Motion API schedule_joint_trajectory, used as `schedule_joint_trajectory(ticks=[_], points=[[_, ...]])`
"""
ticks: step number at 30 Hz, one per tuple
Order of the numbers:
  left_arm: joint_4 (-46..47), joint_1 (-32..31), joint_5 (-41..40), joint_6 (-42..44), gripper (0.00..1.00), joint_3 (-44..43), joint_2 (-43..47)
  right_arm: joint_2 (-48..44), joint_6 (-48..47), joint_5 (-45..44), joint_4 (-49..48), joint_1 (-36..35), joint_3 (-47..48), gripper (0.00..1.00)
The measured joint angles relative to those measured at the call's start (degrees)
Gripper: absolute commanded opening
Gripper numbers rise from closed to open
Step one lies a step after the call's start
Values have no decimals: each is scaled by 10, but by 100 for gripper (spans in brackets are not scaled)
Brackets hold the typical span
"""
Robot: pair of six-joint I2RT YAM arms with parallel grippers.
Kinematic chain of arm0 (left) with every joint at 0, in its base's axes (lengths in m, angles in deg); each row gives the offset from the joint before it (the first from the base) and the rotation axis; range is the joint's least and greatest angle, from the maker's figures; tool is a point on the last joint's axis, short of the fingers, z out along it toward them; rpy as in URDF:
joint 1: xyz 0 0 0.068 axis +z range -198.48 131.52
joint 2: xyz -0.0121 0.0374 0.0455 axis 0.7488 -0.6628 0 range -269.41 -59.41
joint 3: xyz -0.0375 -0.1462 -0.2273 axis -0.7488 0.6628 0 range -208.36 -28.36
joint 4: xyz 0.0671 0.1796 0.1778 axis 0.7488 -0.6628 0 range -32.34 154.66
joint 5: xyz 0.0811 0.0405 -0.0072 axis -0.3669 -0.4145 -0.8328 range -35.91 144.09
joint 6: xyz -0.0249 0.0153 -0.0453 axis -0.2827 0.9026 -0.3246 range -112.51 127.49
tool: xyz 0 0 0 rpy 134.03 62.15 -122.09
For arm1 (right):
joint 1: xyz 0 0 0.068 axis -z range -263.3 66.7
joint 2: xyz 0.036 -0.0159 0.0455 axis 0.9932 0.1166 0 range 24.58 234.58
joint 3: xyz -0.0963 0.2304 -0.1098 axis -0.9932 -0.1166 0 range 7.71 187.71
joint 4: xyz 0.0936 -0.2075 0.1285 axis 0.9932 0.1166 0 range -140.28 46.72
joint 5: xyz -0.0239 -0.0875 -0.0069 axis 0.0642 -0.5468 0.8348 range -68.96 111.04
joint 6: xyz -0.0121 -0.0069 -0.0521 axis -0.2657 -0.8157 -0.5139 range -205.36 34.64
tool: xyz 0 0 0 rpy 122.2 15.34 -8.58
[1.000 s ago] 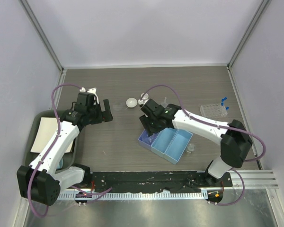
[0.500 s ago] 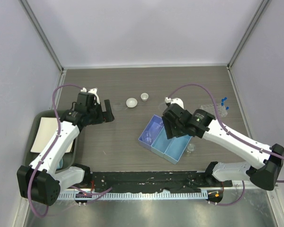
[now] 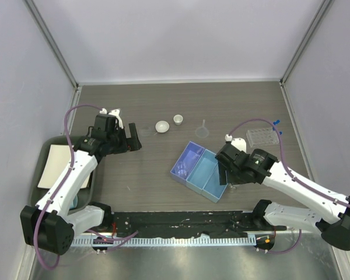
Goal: Organize the chemistry lab equipment
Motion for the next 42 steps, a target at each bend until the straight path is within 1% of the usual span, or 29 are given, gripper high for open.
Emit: schedule_joint_trajectory(ticks=[10,19,25,29,42], points=[[0,0,3,0,100,0,0,-10,37,0,-5,14,-63,76],[0,0,3,0,100,2,0,-10,55,1,-10,60,-88,76],[0,0,3,0,100,2,-1,-14,58,12,-17,61,-106,76],[0,0,3,0,100,2,-1,-12,66,16,-25,61,-110,78],[0,0,3,1,100,2,-1,57,83,6,-82,63,-115,79]])
